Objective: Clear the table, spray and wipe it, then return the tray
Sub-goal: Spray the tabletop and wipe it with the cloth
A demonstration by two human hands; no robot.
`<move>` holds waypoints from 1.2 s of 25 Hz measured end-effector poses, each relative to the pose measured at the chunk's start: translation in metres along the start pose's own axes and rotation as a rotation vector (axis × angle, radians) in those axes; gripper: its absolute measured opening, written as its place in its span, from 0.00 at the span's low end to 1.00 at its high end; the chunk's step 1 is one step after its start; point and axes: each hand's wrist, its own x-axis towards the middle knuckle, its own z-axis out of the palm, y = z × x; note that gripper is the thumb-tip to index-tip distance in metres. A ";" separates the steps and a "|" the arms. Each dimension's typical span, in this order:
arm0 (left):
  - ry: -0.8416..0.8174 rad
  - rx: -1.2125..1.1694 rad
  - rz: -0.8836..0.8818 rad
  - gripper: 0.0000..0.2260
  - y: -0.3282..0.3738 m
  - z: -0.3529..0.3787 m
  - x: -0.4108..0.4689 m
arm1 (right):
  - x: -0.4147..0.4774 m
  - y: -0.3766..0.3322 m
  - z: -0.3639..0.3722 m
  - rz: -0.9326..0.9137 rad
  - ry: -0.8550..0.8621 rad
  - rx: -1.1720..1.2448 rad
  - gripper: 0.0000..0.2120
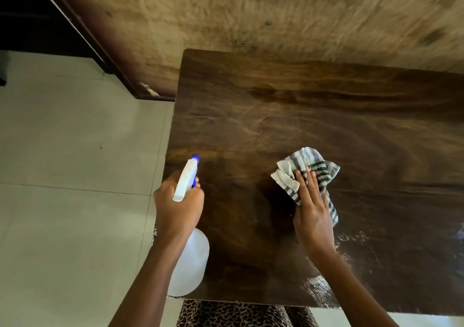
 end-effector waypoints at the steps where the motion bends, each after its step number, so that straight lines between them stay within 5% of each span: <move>1: 0.005 0.000 -0.015 0.08 -0.001 -0.003 0.002 | 0.002 -0.004 0.002 -0.005 -0.009 0.000 0.37; 24: -0.061 0.092 0.179 0.05 0.044 0.004 0.060 | 0.017 -0.034 0.026 0.048 -0.008 -0.003 0.36; 30: -0.051 0.069 0.456 0.04 0.033 -0.013 0.067 | 0.068 -0.005 0.017 0.362 0.104 0.041 0.26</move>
